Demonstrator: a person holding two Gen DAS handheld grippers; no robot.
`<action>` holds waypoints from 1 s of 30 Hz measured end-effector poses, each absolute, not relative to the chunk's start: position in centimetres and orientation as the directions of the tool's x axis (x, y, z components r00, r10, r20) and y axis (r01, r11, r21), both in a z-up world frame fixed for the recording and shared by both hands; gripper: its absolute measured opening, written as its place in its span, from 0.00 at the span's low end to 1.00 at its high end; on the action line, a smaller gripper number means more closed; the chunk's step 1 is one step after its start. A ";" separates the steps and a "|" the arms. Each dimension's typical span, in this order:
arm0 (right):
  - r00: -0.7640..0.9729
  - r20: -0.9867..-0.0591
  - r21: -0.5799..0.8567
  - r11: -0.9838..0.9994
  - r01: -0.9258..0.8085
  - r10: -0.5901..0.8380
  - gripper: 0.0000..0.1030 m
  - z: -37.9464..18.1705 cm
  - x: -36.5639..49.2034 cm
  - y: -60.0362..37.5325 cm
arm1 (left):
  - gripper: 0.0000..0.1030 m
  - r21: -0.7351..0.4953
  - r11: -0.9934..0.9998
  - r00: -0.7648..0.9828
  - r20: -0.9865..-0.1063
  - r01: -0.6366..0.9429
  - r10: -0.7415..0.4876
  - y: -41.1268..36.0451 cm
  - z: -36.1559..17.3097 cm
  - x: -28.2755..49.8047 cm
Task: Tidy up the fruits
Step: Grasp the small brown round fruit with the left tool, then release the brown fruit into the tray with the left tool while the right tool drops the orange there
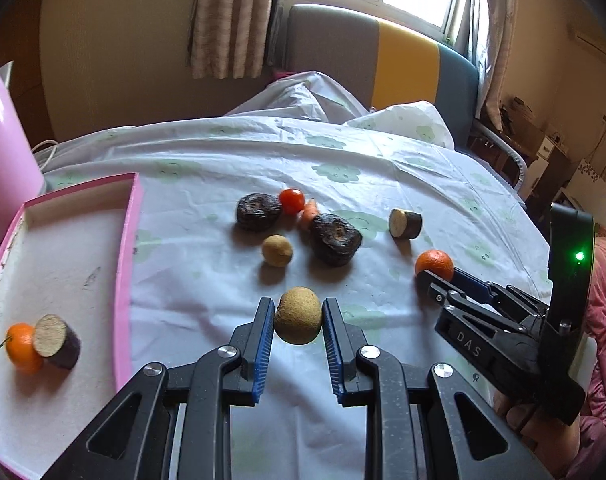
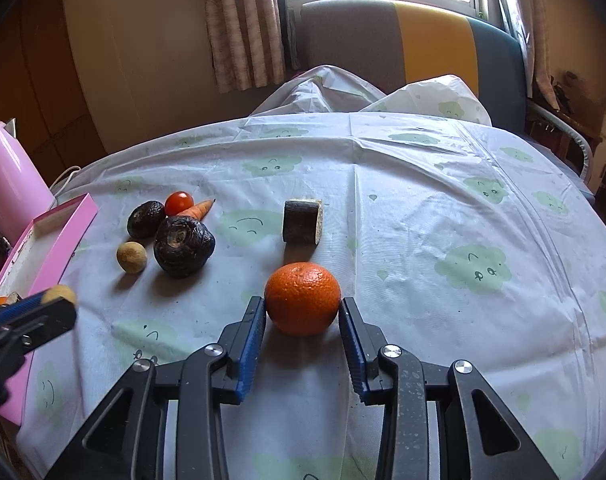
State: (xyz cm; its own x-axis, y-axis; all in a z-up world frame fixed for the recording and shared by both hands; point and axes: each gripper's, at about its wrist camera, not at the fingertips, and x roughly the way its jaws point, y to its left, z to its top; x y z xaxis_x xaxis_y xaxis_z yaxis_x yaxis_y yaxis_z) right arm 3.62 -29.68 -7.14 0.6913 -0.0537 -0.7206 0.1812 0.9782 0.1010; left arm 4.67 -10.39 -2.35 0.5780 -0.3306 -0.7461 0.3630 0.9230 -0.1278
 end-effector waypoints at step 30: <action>0.683 -0.703 0.137 0.980 -0.145 0.199 0.13 -3.4 4.1 -17.4 | 0.24 -0.212 0.977 0.685 -0.710 0.011 -0.162 6.3 -0.6 6.4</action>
